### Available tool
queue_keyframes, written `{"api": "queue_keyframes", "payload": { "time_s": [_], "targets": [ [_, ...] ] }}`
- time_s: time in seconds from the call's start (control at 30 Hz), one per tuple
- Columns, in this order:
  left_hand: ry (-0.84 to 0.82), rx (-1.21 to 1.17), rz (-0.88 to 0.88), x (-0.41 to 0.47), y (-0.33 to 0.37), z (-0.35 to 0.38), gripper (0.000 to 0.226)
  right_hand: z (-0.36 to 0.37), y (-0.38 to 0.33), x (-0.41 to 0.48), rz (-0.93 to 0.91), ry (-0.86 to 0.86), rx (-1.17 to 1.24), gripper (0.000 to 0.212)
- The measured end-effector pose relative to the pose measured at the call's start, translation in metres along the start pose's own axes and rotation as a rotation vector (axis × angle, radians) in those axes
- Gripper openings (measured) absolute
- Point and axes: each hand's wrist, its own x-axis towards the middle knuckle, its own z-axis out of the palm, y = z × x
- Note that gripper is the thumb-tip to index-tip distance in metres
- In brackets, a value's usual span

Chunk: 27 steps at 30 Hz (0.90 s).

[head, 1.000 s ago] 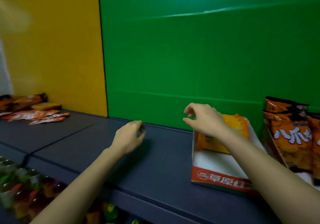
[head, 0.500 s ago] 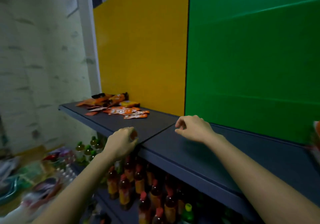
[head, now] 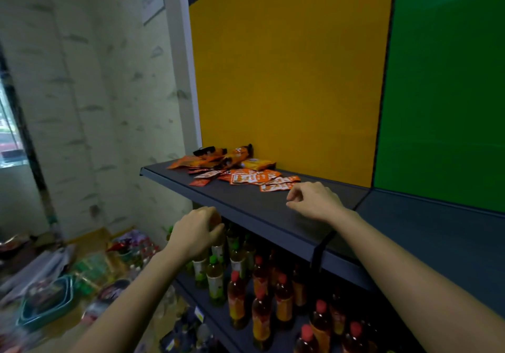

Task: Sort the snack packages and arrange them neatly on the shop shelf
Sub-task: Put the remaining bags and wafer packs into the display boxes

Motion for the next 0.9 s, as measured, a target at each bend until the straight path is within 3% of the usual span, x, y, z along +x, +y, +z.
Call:
{"api": "queue_keyframes", "payload": {
  "time_s": [0.13,0.4,0.53,0.9],
  "targets": [
    [0.026,-0.030,-0.006,0.028,-0.031,0.011,0.020,0.020,-0.013,0.047,0.017,0.027,0.041,0.007],
    [0.074,-0.041,-0.017,0.119,-0.107,0.032,0.016,0.062,-0.042,0.171,0.011,0.035,0.047,0.016],
    [0.085,-0.088,-0.026,0.179,-0.141,0.039,0.018,0.069,-0.057,0.238,0.020,0.044,0.038,0.010],
    [0.208,-0.301,-0.103,0.299,-0.243,0.072,0.019,0.120,-0.093,0.381,0.197,0.020,0.016,0.070]
  ]
}}
